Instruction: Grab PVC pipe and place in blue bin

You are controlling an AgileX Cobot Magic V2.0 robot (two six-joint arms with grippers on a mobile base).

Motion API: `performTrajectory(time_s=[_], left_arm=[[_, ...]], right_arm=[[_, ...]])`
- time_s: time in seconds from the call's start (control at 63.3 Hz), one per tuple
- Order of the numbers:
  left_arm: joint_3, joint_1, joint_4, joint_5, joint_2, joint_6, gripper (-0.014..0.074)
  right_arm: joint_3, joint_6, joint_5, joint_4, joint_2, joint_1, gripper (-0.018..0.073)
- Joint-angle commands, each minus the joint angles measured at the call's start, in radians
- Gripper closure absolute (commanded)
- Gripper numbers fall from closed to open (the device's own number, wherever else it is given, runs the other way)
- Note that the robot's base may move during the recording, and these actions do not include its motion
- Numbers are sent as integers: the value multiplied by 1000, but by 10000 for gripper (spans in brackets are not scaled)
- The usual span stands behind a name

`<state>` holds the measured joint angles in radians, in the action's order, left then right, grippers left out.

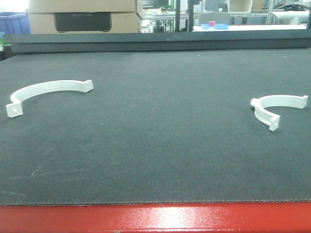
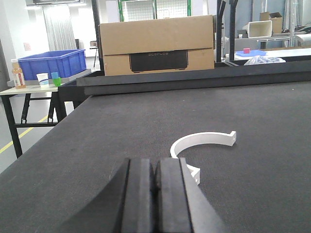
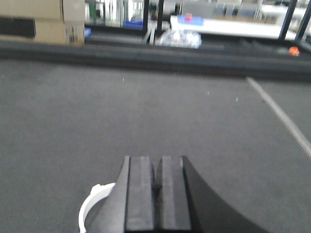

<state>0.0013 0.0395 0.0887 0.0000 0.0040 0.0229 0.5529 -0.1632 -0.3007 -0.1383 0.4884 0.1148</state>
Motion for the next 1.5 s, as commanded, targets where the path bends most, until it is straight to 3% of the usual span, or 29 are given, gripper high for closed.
performTrajectory(time_s=[0.0, 0.126, 0.316, 0.379, 0.458, 0.6, 0.821, 1.089, 1.484], left_arm=[[-1, -3, -3, -17, -4, -7, 707], [-1, -3, -3, -26, -4, -7, 707], [-1, -3, -9, -96, -4, -7, 707], [-1, -3, -54, -115, -4, -7, 707], [-1, -3, -171, -111, -4, -7, 707], [-7, -3, -223, -45, -4, -7, 707], [-224, -3, -244, 73, 21, -7, 707], [-439, -3, -218, 208, 342, -7, 707], [-609, -3, -181, 116, 808, -7, 707]], right_arm=[[48, -2, -8, -1, 67, 5, 720], [85, -2, -17, -1, 112, 1, 720], [87, -2, 127, -1, 117, 1, 720], [87, -2, 183, -1, 117, 1, 720], [87, -2, 215, -39, 117, 1, 720], [87, -2, 237, -61, 117, 1, 720], [87, -2, 164, -76, 127, 1, 720], [87, -2, 112, -76, 221, 1, 720], [158, -2, 46, -76, 349, 1, 720]])
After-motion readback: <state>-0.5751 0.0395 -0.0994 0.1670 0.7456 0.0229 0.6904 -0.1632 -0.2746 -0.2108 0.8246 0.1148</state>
